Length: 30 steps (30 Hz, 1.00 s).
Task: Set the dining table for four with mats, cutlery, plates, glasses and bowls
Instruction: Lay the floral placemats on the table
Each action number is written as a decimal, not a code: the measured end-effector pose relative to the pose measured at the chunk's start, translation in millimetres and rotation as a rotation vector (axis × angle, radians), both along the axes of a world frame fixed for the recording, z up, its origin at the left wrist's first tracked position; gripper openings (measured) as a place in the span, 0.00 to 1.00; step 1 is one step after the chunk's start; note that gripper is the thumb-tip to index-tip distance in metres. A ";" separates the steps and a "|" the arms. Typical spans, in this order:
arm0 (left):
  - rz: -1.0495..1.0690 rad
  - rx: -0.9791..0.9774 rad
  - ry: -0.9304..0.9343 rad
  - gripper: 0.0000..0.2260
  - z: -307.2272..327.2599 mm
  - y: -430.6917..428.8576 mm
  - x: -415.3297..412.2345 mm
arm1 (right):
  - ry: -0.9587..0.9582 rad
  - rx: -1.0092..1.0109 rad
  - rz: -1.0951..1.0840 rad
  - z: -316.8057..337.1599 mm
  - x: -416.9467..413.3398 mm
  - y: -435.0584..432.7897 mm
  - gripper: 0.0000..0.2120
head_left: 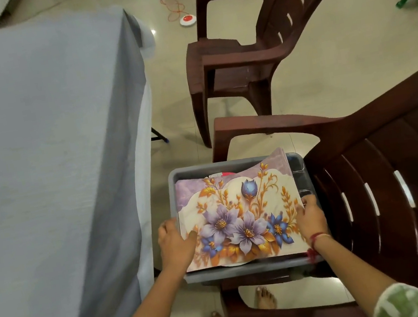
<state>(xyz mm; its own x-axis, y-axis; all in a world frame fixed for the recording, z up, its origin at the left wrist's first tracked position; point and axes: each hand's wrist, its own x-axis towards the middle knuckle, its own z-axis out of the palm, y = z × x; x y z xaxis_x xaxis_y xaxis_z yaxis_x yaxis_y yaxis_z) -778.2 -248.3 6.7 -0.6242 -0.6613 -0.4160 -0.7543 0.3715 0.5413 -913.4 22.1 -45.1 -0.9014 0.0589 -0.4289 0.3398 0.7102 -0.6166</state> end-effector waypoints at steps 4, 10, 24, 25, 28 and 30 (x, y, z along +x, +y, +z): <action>0.002 0.029 0.049 0.21 31.4 4.8 -7.0 | 0.109 -0.057 0.099 38.0 -5.4 -0.3 0.15; -0.144 0.061 0.176 0.19 105.6 19.8 -41.4 | 0.262 -0.273 0.221 136.1 -16.9 -0.5 0.17; -0.156 -0.111 0.447 0.26 204.4 29.5 -70.6 | 0.382 -0.597 0.262 286.2 -71.8 89.5 0.13; -0.121 -0.152 0.459 0.28 204.9 24.6 -66.1 | 0.362 -0.673 0.258 291.2 -74.2 93.8 0.11; 0.071 -0.245 0.453 0.32 203.3 5.1 -41.9 | 0.291 -0.833 0.303 302.9 -75.5 87.4 0.18; 0.231 -0.290 0.456 0.32 200.2 -12.5 -17.0 | 0.240 -0.888 0.322 299.8 -75.1 67.6 0.30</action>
<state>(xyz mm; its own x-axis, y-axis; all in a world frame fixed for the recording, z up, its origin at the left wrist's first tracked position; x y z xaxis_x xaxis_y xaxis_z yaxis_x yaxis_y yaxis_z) -795.2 -260.8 206.9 -0.5241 -0.8480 0.0789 -0.5481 0.4068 0.7308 -988.5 89.7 254.7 -0.8869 -0.4620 -0.0006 0.0059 -0.0101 -0.9999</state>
